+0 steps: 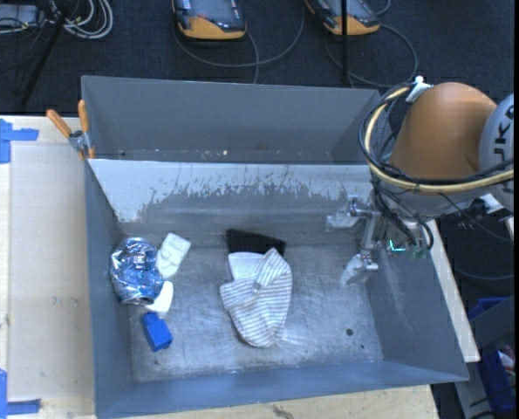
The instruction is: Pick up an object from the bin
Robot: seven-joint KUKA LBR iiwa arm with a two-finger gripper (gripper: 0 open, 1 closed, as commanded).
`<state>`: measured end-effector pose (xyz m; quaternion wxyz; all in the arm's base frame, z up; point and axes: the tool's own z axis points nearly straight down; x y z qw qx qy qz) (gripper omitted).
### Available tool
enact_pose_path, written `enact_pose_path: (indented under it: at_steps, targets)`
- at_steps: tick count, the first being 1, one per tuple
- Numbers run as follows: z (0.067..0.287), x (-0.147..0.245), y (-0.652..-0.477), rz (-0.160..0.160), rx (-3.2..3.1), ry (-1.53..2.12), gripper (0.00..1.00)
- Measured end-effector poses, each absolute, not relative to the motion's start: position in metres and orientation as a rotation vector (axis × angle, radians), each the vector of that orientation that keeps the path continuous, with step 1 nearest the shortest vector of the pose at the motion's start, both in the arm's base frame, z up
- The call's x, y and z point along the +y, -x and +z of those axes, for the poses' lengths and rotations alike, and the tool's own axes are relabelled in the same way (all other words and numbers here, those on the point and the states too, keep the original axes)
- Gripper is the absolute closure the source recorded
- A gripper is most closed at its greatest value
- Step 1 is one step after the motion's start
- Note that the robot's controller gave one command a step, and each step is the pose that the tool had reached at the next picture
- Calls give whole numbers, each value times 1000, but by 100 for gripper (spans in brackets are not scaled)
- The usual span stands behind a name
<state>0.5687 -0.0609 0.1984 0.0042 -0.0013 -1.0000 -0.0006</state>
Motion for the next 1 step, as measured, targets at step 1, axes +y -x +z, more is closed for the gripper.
enact_pose_path:
  at_steps: [1]
  targets:
    - [203, -61, -570, 0, -3141, 2, 0]
